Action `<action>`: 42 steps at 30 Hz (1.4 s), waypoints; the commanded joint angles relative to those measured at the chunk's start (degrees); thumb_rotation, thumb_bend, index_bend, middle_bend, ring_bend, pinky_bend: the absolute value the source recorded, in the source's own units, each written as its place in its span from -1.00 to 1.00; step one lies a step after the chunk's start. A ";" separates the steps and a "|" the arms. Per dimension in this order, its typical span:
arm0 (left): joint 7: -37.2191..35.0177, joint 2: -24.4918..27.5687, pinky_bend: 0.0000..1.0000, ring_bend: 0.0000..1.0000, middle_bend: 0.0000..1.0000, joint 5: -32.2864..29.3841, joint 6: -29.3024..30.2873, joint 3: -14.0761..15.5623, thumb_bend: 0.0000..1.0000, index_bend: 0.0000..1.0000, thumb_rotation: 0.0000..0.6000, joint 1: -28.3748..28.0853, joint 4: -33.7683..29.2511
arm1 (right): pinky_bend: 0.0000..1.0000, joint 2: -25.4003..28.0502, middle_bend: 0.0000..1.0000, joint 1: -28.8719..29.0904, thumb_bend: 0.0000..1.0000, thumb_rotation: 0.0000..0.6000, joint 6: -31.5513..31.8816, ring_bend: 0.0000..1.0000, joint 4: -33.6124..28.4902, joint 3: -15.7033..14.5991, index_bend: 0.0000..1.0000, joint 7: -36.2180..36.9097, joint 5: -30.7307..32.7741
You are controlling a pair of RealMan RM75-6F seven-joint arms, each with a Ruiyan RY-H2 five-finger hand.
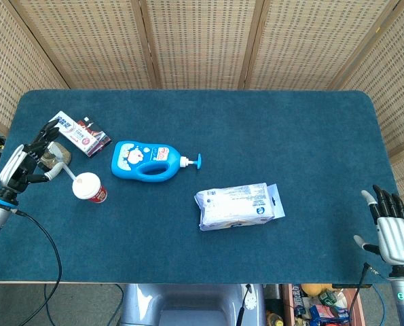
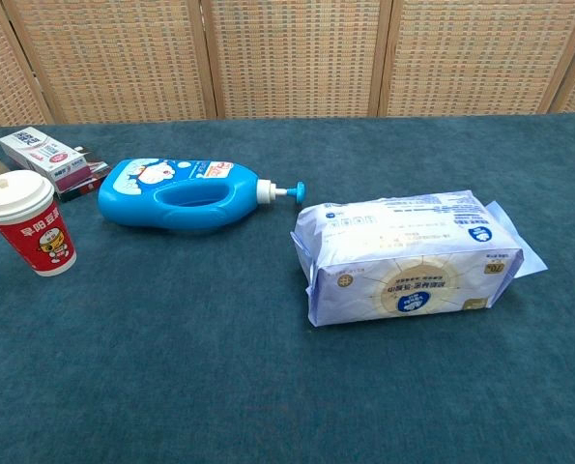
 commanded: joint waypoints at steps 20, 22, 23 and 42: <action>0.49 -1.40 -1.00 -1.00 -1.00 -0.07 -0.64 0.76 -0.13 0.11 1.00 -0.49 0.99 | -1.00 0.02 -1.00 0.15 -1.00 1.00 -0.38 -1.00 0.08 -0.06 -1.00 0.06 0.19; 0.41 -1.71 -1.00 -1.00 -1.00 -0.15 -0.71 0.81 -0.13 0.11 1.00 -0.50 1.30 | -1.00 -0.02 -1.00 0.15 -1.00 1.00 -0.33 -1.00 0.04 -0.08 -1.00 -0.05 0.16; 0.32 -1.83 -1.00 -1.00 -1.00 -0.14 -0.74 0.85 -0.13 0.11 1.00 -0.51 1.45 | -1.00 -0.03 -1.00 0.15 -1.00 1.00 -0.33 -1.00 0.03 -0.09 -1.00 -0.07 0.16; -3.05 -7.41 -1.00 -1.00 -1.00 -1.08 -3.29 2.23 -0.13 0.11 1.00 -0.24 7.24 | -1.00 -0.04 -1.00 0.21 -1.00 1.00 -0.57 -1.00 0.21 -0.05 -1.00 0.17 0.45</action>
